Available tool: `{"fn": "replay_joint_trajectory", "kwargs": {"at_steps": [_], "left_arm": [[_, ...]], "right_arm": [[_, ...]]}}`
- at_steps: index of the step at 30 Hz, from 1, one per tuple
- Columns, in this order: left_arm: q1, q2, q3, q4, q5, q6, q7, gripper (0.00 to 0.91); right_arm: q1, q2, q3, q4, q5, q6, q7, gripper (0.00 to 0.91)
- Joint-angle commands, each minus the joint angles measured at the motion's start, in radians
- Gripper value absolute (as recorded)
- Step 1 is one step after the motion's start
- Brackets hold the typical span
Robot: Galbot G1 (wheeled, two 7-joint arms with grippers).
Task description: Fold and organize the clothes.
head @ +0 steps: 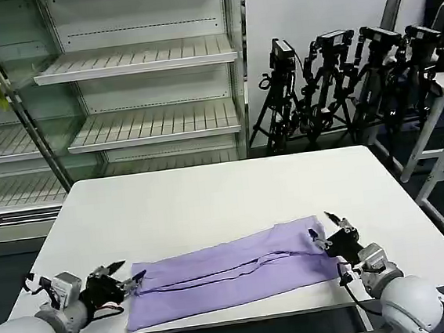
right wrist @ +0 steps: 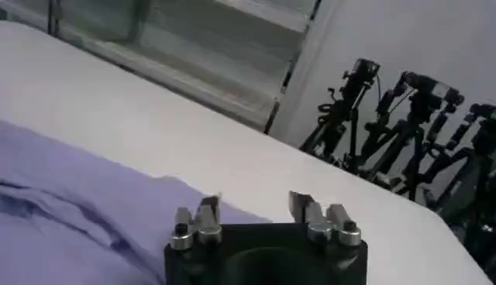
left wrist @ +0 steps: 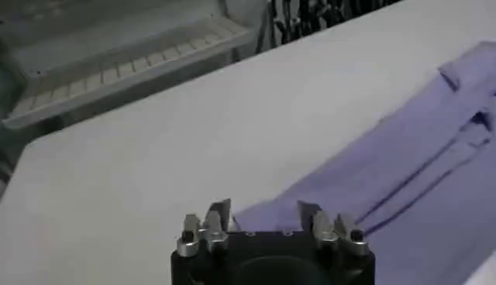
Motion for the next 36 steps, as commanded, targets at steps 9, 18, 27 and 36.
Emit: {"fn": "replay_joint_trajectory", "kwargs": {"at_steps": [9, 18, 27, 36], "left_arm": [[0.066, -0.111, -0.1, -0.03, -0.212, 0.006, -0.132, 0.907], [0.147, -0.197, -0.083, -0.059, -0.25, 0.006, -0.141, 0.897], [0.134, -0.29, -0.049, -0.031, -0.218, 0.005, -0.129, 0.887], [0.11, -0.341, -0.034, 0.01, -0.198, 0.005, -0.104, 0.887]], "right_arm": [[0.083, 0.032, 0.255, 0.113, 0.139, -0.028, 0.06, 0.907], [0.11, 0.055, 0.242, 0.108, 0.14, -0.028, 0.049, 0.907], [0.108, 0.076, 0.246, 0.12, 0.14, -0.028, 0.05, 0.907], [0.08, 0.096, 0.254, 0.16, 0.139, -0.034, 0.054, 0.907]]}}
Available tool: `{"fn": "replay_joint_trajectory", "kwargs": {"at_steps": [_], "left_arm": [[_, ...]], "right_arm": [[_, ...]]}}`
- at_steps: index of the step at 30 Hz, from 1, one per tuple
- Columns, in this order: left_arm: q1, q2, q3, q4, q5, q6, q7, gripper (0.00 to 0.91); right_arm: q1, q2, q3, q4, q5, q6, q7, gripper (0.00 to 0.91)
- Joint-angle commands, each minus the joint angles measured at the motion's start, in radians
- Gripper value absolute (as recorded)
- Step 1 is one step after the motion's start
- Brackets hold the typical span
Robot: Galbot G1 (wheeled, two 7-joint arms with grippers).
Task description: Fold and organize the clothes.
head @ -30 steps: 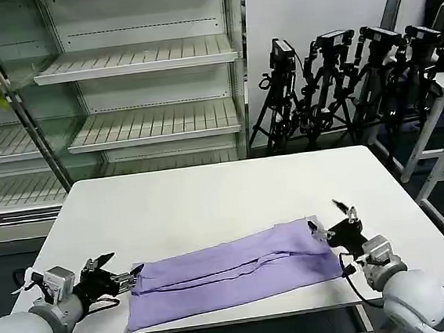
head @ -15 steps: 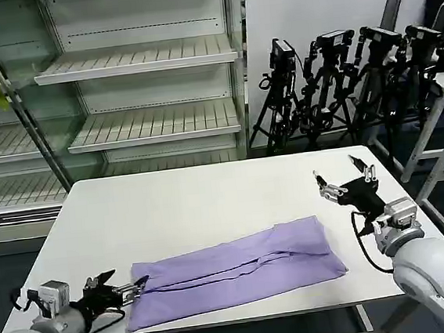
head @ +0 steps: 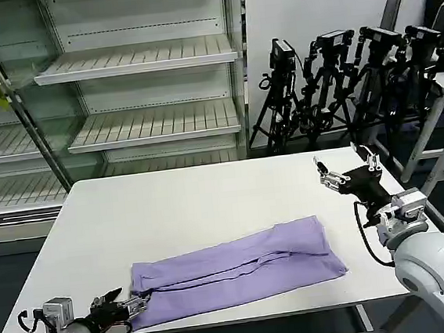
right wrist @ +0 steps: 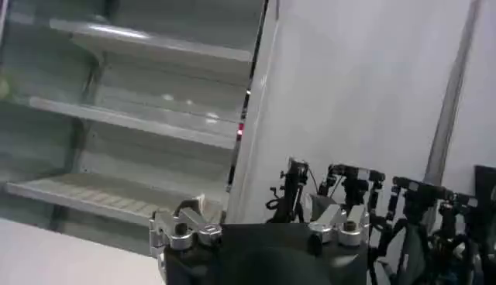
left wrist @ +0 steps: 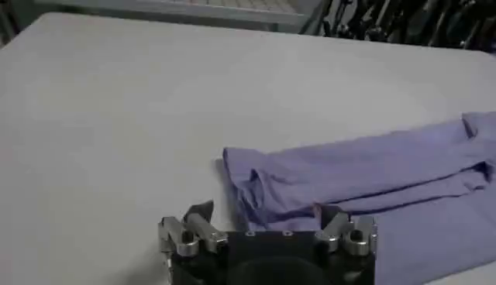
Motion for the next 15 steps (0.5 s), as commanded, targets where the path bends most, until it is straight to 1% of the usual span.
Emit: {"fn": "replay_joint_trajectory", "kwargs": {"at_steps": [1, 11, 14, 15], "left_arm": [[-0.001, -0.075, 0.014, 0.025, 0.003, -0.001, 0.009, 0.887], [-0.023, -0.119, 0.03, 0.058, 0.029, -0.001, 0.037, 0.887], [-0.03, -0.128, 0.03, 0.06, 0.029, -0.001, 0.038, 0.867], [-0.031, -0.129, 0.03, 0.06, 0.029, -0.001, 0.039, 0.826]], "right_arm": [[-0.004, 0.01, 0.012, 0.027, 0.006, -0.002, 0.003, 0.907], [-0.035, 0.028, 0.018, 0.038, -0.008, -0.004, 0.002, 0.907], [-0.037, 0.033, 0.014, 0.037, -0.011, -0.004, 0.002, 0.907], [-0.037, 0.035, 0.013, 0.036, -0.014, -0.004, 0.002, 0.907]]}}
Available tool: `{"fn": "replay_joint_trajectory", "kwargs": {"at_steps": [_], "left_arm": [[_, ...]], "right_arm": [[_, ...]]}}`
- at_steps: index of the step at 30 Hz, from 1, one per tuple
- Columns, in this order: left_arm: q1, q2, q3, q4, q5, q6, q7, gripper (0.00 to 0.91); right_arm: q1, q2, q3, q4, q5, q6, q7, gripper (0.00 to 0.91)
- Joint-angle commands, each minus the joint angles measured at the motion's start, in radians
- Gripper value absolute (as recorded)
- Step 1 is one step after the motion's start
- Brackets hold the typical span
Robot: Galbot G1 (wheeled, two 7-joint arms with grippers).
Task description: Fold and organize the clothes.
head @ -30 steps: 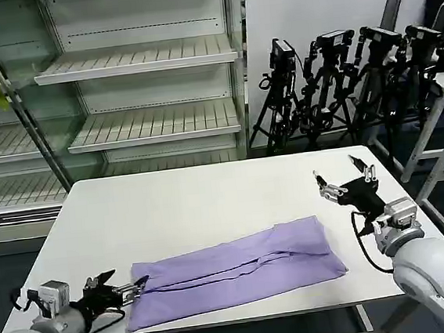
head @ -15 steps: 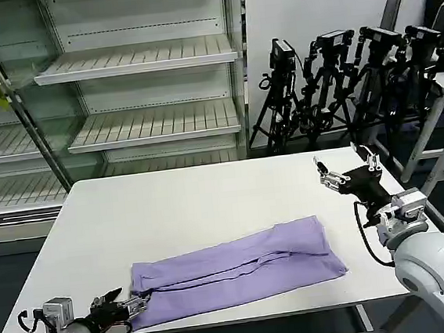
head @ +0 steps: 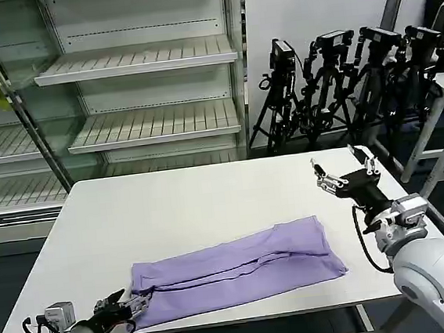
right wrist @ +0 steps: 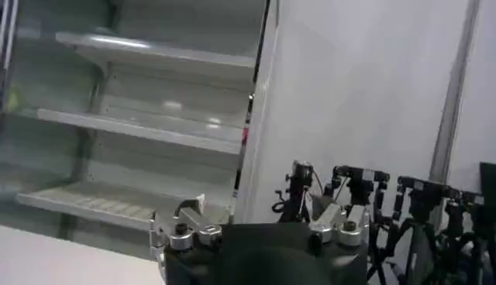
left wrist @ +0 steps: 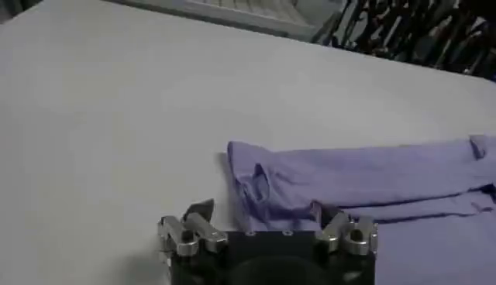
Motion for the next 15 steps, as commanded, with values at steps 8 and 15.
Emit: {"fn": "replay_joint_trajectory", "kwargs": {"at_steps": [8, 15], "left_arm": [[0.001, -0.048, 0.009, 0.007, 0.015, 0.003, 0.015, 0.312], [0.005, -0.057, 0.009, 0.0, 0.023, 0.003, 0.02, 0.171]], "right_arm": [[-0.009, 0.017, -0.008, 0.007, -0.008, 0.0, -0.003, 0.907], [-0.02, 0.022, -0.006, 0.007, -0.016, 0.001, -0.007, 0.907]]}}
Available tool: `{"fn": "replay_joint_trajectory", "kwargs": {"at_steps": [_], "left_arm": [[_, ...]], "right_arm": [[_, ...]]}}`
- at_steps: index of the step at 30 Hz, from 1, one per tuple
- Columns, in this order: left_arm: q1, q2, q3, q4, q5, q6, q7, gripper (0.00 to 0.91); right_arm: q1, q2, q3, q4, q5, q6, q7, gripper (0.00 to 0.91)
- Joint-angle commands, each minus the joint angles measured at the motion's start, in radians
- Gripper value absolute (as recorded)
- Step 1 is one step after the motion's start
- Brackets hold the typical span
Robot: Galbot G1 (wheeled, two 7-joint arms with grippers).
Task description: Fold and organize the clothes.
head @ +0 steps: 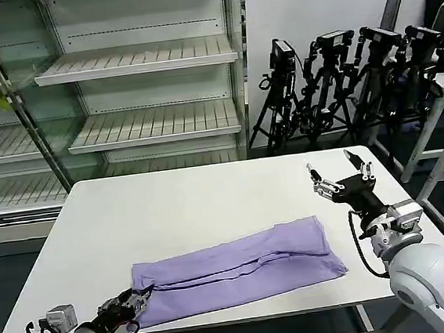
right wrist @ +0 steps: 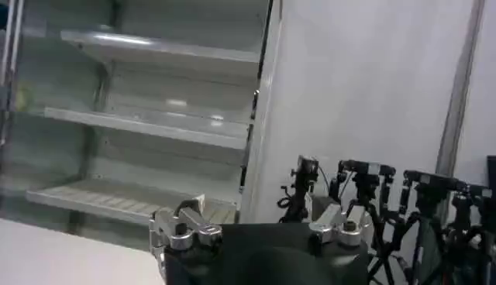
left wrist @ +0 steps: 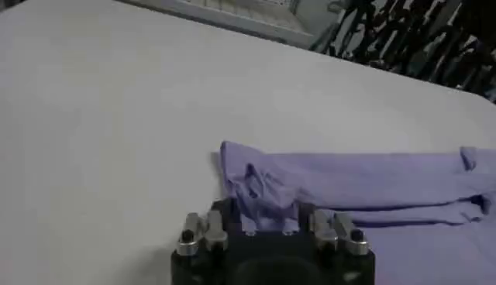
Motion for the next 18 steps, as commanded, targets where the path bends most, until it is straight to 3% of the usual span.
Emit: {"fn": "replay_joint_trajectory", "kwargs": {"at_steps": [1, 7, 18], "left_arm": [[0.001, -0.013, 0.004, 0.003, 0.008, 0.003, 0.004, 0.151], [0.003, -0.025, 0.008, 0.002, 0.019, 0.003, 0.012, 0.05], [0.002, -0.039, 0.007, 0.0, 0.039, 0.002, 0.022, 0.05]], "right_arm": [[-0.005, 0.003, 0.002, 0.003, -0.002, 0.001, 0.0, 0.907], [-0.024, 0.008, 0.011, 0.01, -0.008, 0.002, -0.002, 0.907], [-0.058, 0.022, 0.032, 0.022, -0.018, 0.004, -0.007, 0.907]]}}
